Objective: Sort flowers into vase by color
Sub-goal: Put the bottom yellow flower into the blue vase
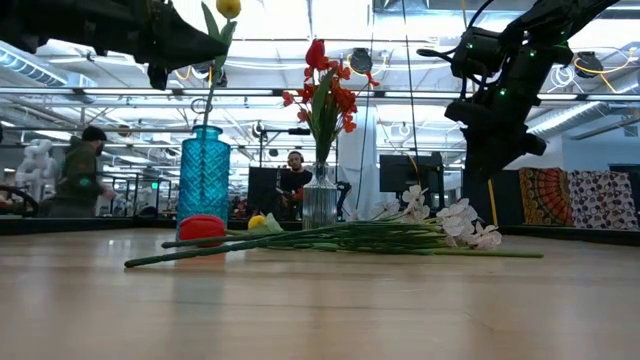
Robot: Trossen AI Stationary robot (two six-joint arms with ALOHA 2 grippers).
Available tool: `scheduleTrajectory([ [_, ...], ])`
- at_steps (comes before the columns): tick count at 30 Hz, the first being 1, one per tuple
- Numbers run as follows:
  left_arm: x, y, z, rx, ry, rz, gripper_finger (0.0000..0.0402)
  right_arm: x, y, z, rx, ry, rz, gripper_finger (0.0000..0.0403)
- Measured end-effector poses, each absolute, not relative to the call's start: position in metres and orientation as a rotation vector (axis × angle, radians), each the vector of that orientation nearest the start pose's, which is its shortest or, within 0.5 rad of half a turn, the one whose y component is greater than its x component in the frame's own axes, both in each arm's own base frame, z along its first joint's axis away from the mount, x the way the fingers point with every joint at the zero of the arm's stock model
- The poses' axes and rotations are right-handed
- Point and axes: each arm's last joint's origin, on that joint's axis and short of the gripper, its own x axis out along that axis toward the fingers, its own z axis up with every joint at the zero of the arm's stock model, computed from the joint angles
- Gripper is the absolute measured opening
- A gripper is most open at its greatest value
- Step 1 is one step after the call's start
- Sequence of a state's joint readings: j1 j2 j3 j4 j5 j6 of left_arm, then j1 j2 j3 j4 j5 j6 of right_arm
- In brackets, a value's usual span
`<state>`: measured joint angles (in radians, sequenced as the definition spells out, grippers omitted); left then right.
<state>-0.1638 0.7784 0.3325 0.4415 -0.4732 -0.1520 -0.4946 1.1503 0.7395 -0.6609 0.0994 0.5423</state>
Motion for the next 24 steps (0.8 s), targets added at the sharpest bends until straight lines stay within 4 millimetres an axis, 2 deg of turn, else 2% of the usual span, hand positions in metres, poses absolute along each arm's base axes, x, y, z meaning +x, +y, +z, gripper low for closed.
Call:
scheduleTrajectory([
  [5,0.1724,-0.0154,0.2368,-0.149,-0.018,0.300,0.0021,0.1809,-0.1008,0.2169,0.702,0.896,-0.825,0.0153],
  [9,0.1725,-0.0157,0.2367,-0.148,-0.015,0.288,0.0040,0.1809,-0.1008,0.2169,0.708,0.892,-0.829,0.0153],
  [20,0.1725,-0.0158,0.2368,-0.147,-0.015,0.285,0.0166,0.1836,-0.0959,0.2168,0.811,0.874,-0.810,0.0153],
  [24,0.1721,-0.0157,0.2373,-0.142,-0.017,0.285,0.0187,0.1855,-0.0918,0.2169,0.843,0.866,-0.814,0.0153],
])
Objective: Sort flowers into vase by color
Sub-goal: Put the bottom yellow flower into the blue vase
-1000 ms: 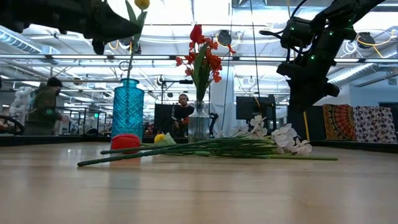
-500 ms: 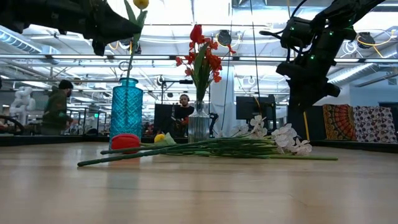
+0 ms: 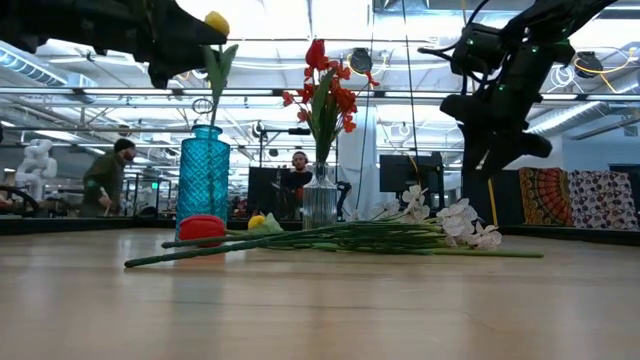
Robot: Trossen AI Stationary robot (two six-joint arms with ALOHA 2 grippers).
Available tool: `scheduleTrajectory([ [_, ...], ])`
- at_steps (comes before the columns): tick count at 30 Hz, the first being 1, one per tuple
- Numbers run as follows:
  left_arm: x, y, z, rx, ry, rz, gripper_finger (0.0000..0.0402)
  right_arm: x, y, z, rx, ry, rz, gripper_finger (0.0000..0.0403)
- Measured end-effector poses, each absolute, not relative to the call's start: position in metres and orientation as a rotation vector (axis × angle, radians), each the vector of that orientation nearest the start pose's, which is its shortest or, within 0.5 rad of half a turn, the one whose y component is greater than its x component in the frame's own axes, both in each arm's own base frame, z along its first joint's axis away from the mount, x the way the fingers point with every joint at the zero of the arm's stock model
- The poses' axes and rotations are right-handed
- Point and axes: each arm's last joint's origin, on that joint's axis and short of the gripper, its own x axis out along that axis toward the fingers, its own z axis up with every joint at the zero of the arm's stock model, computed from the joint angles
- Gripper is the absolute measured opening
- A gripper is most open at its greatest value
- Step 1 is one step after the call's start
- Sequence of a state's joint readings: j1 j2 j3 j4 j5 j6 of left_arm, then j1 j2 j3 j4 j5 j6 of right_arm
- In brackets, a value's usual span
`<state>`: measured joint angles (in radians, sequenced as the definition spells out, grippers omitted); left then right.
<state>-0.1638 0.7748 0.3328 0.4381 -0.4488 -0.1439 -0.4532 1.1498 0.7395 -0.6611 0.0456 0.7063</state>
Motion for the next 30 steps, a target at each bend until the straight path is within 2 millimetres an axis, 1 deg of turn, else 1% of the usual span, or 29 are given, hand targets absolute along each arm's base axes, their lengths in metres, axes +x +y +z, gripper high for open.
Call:
scheduleTrajectory([
  [5,0.168,-0.015,0.241,-0.147,-0.034,0.289,0.0189,0.187,-0.083,0.221,0.900,0.828,-0.815,0.0153],
  [8,0.164,-0.014,0.246,-0.122,-0.024,0.309,0.0189,0.187,-0.075,0.226,0.923,0.797,-0.800,0.0153],
  [12,0.158,-0.013,0.259,-0.090,0.054,0.316,0.0189,0.187,-0.067,0.231,0.953,0.757,-0.795,0.0153],
  [16,0.154,-0.012,0.268,-0.053,0.188,0.315,0.0190,0.188,-0.060,0.233,0.987,0.717,-0.829,0.0153],
  [21,0.145,-0.011,0.278,-0.030,0.352,0.314,0.0190,0.195,-0.052,0.236,1.034,0.651,-0.805,0.0153],
  [26,0.137,-0.010,0.292,-0.030,0.424,0.322,0.0190,0.202,-0.042,0.240,1.076,0.564,-0.804,0.0151],
  [30,0.130,-0.009,0.301,-0.023,0.454,0.316,0.0190,0.208,-0.032,0.244,1.126,0.518,-0.751,0.0137],
])
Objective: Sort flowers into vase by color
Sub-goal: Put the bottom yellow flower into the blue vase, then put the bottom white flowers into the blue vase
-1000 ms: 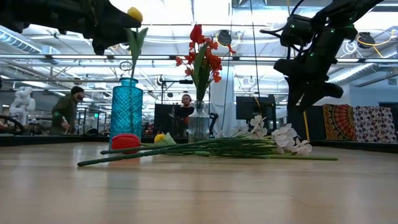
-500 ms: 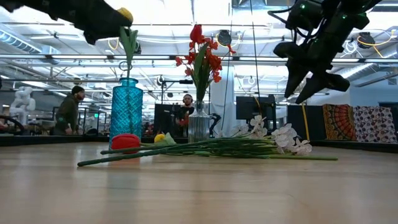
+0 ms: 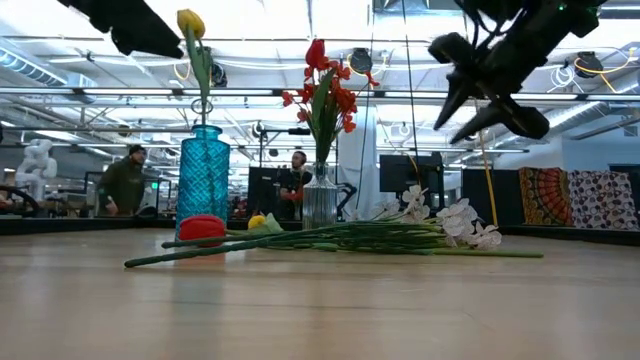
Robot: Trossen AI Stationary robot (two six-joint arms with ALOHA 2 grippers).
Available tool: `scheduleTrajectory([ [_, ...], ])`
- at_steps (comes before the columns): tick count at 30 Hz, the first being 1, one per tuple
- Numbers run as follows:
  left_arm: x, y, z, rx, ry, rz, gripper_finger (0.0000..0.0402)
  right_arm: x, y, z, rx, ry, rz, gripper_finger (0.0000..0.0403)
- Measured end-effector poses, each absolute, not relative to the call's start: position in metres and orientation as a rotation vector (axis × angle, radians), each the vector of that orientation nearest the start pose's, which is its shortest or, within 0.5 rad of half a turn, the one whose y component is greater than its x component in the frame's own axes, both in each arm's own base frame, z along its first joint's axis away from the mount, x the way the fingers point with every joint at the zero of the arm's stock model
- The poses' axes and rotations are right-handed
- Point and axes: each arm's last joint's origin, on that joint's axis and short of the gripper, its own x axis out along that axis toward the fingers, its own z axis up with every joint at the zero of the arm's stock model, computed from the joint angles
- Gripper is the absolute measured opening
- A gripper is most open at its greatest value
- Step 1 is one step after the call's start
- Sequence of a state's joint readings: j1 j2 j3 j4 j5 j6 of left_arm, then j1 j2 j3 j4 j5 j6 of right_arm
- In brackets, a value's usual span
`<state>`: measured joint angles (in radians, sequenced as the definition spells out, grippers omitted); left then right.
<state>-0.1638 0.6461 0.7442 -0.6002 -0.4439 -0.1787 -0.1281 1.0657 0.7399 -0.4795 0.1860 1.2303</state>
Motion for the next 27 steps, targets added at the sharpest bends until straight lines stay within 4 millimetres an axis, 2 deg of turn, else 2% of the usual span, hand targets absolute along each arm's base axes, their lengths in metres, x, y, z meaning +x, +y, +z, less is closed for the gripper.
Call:
scheduleTrajectory([
  [8,0.109,-0.007,0.303,-0.079,0.569,0.306,0.0190,0.217,-0.007,0.252,1.163,0.398,-0.698,0.0076],
  [13,0.099,-0.005,0.296,-0.187,0.647,0.354,0.0190,0.228,0.007,0.262,1.136,0.392,-0.666,0.0018],
  [16,0.097,-0.005,0.293,-0.267,0.669,0.394,0.0190,0.237,0.011,0.267,1.095,0.419,-0.650,0.0004],
  [21,0.103,-0.008,0.290,-0.456,0.698,0.396,0.0189,0.245,0.012,0.272,1.020,0.516,-0.689,0.0003],
  [27,0.126,-0.024,0.278,-0.549,0.826,0.379,0.0179,0.227,0.011,0.266,0.965,0.713,-0.791,0.0001],
])
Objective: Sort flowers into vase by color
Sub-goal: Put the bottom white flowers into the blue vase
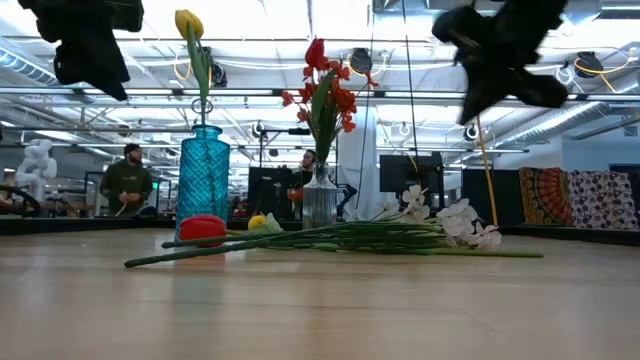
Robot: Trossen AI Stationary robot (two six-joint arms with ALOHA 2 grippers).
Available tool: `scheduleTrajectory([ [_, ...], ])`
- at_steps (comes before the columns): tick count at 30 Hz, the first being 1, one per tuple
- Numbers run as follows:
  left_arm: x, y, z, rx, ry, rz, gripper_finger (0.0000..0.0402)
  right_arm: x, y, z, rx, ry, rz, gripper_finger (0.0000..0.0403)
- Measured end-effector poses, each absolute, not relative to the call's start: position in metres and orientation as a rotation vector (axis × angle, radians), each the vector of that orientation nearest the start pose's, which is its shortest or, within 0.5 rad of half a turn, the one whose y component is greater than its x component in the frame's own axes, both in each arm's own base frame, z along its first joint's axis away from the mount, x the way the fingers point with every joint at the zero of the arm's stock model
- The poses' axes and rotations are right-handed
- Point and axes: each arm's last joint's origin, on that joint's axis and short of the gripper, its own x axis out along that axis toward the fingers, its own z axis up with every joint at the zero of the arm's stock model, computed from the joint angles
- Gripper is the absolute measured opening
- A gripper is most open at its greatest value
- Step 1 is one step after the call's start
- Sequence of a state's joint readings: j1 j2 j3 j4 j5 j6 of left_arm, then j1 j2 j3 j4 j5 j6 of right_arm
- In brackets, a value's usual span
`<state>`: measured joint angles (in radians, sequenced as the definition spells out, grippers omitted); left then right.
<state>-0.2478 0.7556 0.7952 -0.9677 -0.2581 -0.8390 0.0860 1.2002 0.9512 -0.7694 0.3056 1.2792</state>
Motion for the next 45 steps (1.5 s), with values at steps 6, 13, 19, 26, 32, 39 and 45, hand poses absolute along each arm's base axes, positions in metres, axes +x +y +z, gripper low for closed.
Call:
scheduleTrajectory([
  [6,0.154,-0.061,0.265,-0.630,0.876,0.286,0.0154,0.199,0.016,0.256,0.884,0.982,-0.923,0.0000],
  [13,0.195,-0.109,0.260,-0.721,0.710,0.182,0.0131,0.184,0.026,0.253,0.777,1.143,-0.916,0.0000],
  [19,0.238,-0.136,0.265,-0.698,0.687,0.216,0.0116,0.181,0.033,0.253,0.685,1.193,-0.842,0.0000],
  [26,0.282,-0.160,0.273,-0.659,0.724,0.257,0.0111,0.173,0.041,0.232,0.614,1.260,-0.782,0.0000],
  [32,0.309,-0.170,0.274,-0.644,0.738,0.283,0.0111,0.163,0.058,0.210,0.693,1.118,-0.548,0.0000],
  [39,0.339,-0.162,0.276,-0.633,0.723,0.300,0.0111,0.131,0.063,0.220,0.673,0.861,-0.306,0.0000],
  [45,0.367,-0.142,0.264,-0.691,0.790,0.306,0.0111,0.105,0.056,0.232,0.691,0.724,-0.179,0.0000],
])
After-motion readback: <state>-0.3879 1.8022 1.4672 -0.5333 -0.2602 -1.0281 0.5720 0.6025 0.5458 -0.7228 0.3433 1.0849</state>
